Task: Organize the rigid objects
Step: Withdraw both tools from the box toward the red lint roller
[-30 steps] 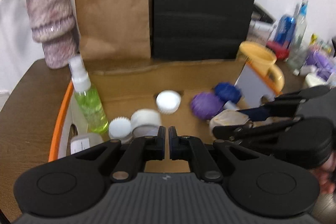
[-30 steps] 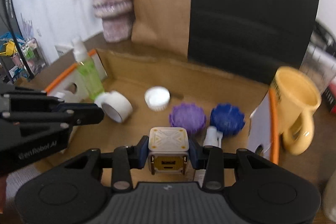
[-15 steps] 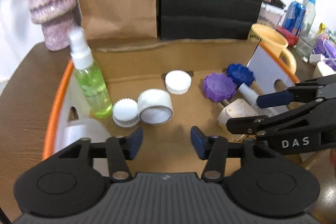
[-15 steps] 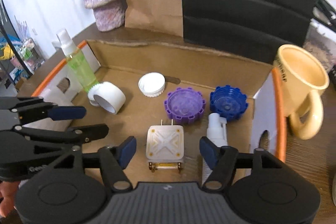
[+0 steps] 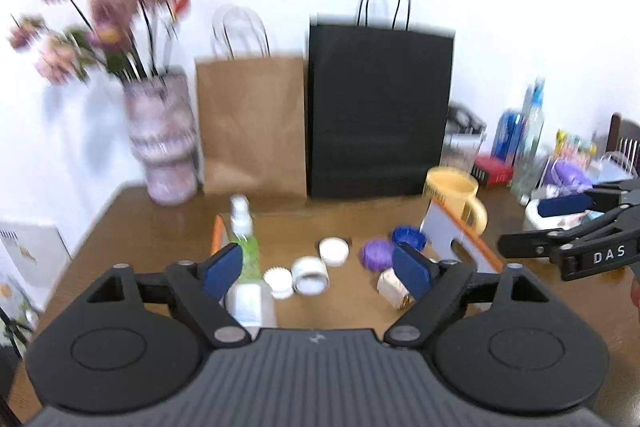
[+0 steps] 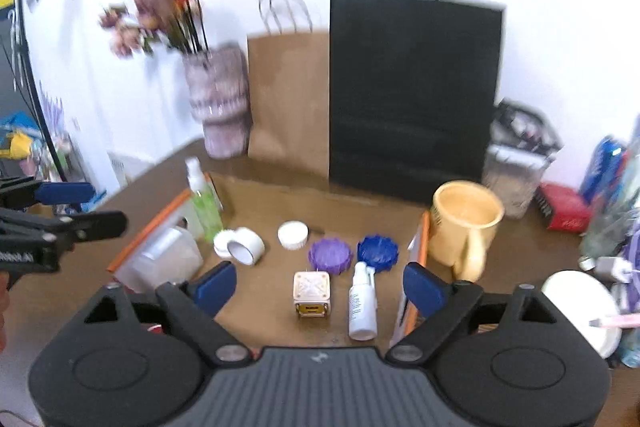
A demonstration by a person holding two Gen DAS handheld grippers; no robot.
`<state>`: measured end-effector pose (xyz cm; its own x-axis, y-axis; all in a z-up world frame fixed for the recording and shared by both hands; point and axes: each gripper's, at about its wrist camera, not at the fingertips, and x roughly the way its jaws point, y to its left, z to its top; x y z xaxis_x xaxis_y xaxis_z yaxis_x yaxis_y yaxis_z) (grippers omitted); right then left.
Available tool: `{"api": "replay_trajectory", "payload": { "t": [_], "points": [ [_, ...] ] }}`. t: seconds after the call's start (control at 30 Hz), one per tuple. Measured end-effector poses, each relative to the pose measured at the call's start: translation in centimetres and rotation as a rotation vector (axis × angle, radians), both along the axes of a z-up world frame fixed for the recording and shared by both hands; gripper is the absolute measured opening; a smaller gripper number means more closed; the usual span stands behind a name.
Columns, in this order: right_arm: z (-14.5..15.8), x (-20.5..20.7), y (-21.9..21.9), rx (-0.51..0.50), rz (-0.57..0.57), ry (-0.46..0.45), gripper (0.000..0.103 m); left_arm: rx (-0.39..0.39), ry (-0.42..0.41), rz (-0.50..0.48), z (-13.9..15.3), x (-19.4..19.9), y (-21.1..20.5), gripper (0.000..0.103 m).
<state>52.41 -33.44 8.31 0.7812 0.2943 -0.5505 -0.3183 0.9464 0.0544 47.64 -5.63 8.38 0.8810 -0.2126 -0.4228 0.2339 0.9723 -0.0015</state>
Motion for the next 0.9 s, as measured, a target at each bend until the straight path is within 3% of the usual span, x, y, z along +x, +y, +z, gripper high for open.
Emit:
{"api": "replay_trajectory", "payload": {
  "t": [0.1, 0.37, 0.6, 0.77, 0.9],
  "points": [
    [0.9, -3.7, -0.4, 0.015, -0.018, -0.096, 0.091, -0.01, -0.14, -0.012, 1.2, -4.6, 0.7, 0.095],
    [1.5, -11.6, -0.3, 0.073, -0.039, -0.241, 0.091, -0.059, -0.259, -0.038, 2.1, -12.1, 1.3, 0.097],
    [0.9, -16.3, 0.6, 0.088, -0.046, -0.243, 0.091, -0.043, -0.278, -0.019, 1.2, -16.6, 2.0, 0.097],
    [-1.0, -22.7, 1.4, 0.103, -0.015, -0.268, 0.092, -0.017, -0.279, -0.023, -1.0, -21.4, 2.9, 0.097],
    [-3.6, -28.2, 2.1, 0.111, -0.012, -0.303, 0.101, -0.074, -0.245, -0.047, -3.6, -25.9, 4.2, 0.099]
  ]
}}
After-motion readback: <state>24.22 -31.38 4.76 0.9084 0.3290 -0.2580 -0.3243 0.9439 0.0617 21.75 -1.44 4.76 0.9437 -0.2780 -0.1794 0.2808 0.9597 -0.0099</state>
